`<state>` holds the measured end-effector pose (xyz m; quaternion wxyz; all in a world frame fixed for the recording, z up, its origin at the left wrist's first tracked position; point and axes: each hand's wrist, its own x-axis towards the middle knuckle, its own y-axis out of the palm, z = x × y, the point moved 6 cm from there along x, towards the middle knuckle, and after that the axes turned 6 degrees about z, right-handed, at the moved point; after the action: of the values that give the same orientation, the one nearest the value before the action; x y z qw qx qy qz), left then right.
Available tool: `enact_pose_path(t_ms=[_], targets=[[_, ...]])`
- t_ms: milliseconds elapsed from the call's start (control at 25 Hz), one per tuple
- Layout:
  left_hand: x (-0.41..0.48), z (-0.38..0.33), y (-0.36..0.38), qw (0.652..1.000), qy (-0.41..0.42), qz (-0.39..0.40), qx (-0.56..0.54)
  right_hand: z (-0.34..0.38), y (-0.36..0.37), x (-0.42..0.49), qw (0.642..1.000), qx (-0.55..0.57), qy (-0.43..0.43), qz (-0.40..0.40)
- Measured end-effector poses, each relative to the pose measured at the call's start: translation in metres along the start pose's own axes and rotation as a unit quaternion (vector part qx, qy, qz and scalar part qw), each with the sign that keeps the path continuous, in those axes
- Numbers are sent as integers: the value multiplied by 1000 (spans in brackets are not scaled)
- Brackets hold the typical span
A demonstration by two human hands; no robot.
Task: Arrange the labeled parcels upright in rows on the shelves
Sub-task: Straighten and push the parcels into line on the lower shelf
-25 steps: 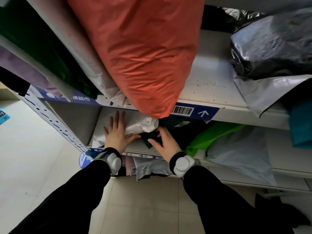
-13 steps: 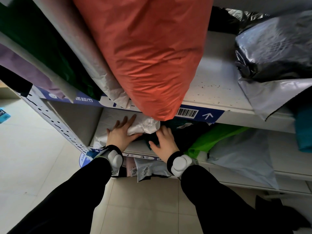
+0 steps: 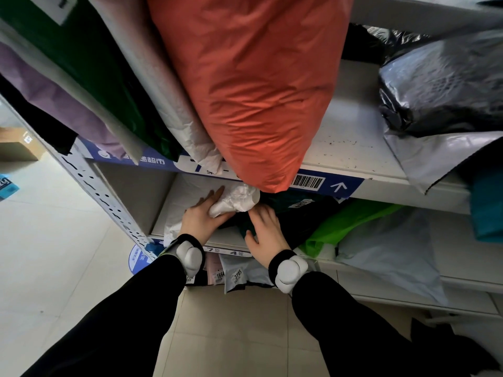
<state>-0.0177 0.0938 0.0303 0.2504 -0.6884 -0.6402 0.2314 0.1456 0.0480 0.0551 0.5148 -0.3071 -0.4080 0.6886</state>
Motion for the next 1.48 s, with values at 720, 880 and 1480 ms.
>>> enact_pose_path(t_ms=[720, 880, 1480], targets=[[-17, 42, -71, 951, -96, -48, -290, 65, 84, 14, 978, 101, -4, 185], [-25, 61, -84, 929, -103, -63, -349, 74, 107, 18, 961, 191, 48, 195], [-50, 93, -125, 940, -193, -140, -245, 127, 127, 38, 946, 264, 13, 191]])
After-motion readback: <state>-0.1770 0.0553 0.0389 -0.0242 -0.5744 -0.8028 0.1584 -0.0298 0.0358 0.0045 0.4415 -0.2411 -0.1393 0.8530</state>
